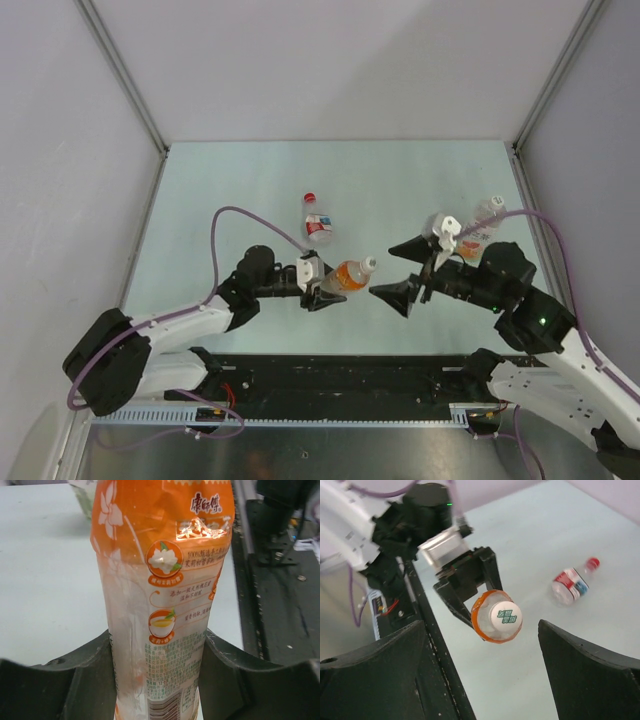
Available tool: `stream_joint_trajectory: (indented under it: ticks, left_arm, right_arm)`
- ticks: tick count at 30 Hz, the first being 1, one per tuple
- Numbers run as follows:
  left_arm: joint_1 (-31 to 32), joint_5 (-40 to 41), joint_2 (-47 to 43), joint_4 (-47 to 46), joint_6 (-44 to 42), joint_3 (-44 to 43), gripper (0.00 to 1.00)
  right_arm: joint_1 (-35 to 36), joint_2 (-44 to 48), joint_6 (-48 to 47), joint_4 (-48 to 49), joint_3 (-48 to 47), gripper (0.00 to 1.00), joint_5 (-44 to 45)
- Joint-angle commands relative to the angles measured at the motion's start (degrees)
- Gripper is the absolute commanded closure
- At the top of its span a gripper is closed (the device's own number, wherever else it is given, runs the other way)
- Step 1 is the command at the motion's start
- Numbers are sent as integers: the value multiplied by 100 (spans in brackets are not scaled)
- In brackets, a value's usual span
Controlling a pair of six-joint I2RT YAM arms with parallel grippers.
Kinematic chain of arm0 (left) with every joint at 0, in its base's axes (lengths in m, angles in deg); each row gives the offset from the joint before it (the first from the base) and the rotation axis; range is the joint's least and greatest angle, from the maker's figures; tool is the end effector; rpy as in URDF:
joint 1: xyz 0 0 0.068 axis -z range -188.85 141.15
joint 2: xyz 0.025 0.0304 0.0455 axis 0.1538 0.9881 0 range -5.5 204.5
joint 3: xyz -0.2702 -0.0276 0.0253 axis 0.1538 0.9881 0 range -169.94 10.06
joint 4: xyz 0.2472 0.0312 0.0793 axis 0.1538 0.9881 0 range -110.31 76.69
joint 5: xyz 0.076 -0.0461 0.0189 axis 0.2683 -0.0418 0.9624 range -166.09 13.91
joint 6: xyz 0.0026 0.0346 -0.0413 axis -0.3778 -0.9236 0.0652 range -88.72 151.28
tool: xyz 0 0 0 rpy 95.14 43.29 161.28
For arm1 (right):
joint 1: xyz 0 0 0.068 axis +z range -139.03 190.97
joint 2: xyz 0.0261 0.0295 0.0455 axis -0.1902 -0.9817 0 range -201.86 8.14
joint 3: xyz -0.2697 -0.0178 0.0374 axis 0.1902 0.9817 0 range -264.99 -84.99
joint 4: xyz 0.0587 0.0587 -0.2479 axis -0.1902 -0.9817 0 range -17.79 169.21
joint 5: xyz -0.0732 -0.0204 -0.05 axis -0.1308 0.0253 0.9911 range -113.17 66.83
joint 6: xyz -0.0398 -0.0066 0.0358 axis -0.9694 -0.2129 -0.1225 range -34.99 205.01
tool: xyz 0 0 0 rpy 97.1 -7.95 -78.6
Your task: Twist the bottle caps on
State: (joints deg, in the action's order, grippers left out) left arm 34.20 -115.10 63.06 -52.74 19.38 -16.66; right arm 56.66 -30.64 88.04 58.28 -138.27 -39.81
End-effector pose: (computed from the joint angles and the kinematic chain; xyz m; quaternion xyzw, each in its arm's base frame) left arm 0.1648 -0.1845 0.2238 0.5232 0.5383 -0.4090 0.5188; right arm 0.0932 0.1100 0.3861 -0.3583 0.6522 0.3703 0.5561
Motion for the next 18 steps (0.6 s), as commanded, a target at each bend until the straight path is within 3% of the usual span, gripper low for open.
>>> stream_joint_trajectory:
  ticks: [1,7,18]
  left_arm:
    - [-106,-1338,-304,-273,118,214,100]
    - [-207,-1963,-412,-254,-186,365,100]
    - [-333,-2298,-433,-111,-207,285,100]
  right_arm:
    - [27,422,-1077,393,302,1,-1139]
    - [25,677,-1652,751,649,7,-1940]
    - [27,327,-1987,885,740,24,-2046]
